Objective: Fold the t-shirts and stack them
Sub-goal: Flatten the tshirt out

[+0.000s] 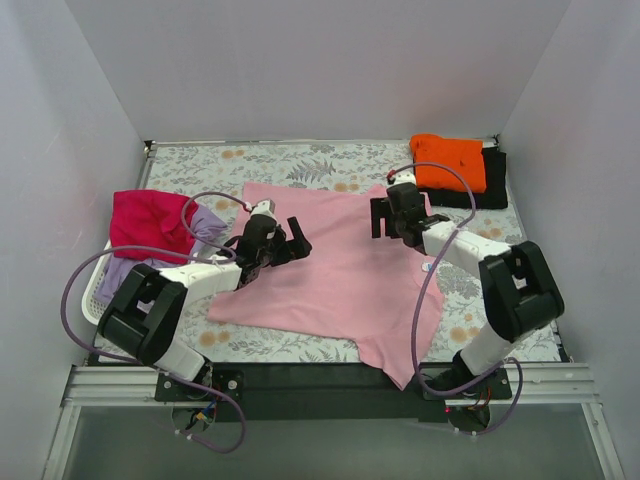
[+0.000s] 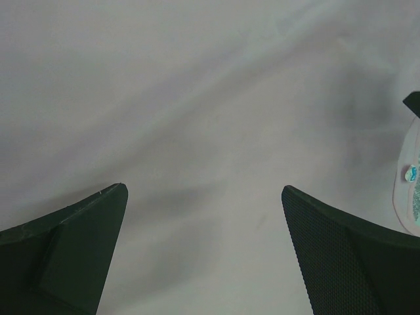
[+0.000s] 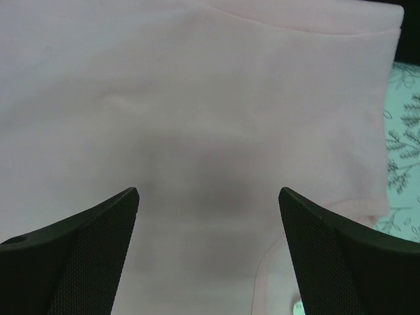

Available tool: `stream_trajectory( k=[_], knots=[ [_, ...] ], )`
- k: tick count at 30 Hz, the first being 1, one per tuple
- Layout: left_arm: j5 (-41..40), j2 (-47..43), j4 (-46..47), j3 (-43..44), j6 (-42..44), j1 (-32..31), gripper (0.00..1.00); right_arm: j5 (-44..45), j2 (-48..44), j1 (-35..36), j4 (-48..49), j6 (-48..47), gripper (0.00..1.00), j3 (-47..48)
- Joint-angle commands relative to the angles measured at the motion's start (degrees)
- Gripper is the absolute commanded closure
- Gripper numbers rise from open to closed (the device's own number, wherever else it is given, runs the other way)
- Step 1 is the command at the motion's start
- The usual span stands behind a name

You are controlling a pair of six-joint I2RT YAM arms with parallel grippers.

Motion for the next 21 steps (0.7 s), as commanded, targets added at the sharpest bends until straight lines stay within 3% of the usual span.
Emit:
stream_trajectory(
  k=[1,10,17,21],
  knots=[
    [-1.3,0.1,1.3,2.1,1.4,-0.2,0.02,-3.6,4.3,-1.6,6.5,-2.3,0.21,5.5],
    [-3.5,1.0,0.2,1.3,2.0,-0.1,0.02,-7.6,19.3,-3.1,7.6,-3.8,0.22,13.0],
    [-4.4,-0.8,-1.4,-0.6,1.9,0.1,0.02,-22.9,27.2,-2.3,6.6,-2.8,0.27,19.5],
    [-6.8,-3.7,-2.7,-1.6,2.2,0.5,0.02,-23.2,32.2,0.0,3.7,-3.2,0.28,27.8]
  ],
)
